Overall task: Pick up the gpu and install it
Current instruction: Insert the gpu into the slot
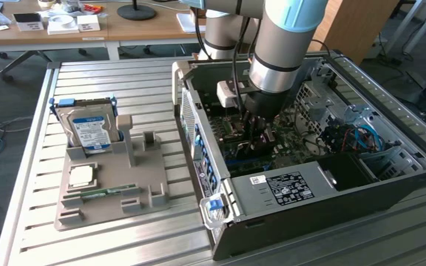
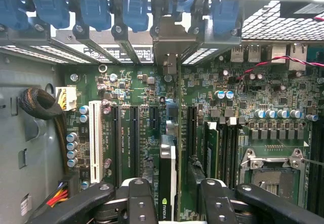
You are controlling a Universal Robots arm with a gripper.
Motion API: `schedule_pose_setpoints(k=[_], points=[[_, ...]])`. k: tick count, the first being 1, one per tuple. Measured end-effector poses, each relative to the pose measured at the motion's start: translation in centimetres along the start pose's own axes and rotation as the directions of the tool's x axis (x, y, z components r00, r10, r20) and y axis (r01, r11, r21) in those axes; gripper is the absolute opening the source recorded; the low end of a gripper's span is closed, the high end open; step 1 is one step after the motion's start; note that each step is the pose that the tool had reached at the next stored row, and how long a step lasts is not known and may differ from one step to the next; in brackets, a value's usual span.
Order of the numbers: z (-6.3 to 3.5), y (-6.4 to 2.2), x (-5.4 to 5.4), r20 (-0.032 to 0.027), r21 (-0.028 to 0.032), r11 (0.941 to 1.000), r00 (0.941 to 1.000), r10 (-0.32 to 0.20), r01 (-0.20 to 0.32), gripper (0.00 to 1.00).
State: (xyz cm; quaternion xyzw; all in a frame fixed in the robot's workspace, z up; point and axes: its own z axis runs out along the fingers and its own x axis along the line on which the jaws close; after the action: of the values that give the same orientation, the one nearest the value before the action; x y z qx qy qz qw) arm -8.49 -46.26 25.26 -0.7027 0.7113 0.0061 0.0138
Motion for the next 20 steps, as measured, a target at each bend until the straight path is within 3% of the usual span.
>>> schedule_pose_setpoints(k=[7,9,20], points=[[0.0,0.0,0.0,-0.0001,0.0,1.0,1.0,0.0,0.0,0.38],[-0.01,0.0,0.0,-0.0003,0.0,1.0,1.0,0.0,0.0,0.27],[0.04,0.01,0.02,0.0,0.0,1.0,1.0,0.0,0.0,0.26]])
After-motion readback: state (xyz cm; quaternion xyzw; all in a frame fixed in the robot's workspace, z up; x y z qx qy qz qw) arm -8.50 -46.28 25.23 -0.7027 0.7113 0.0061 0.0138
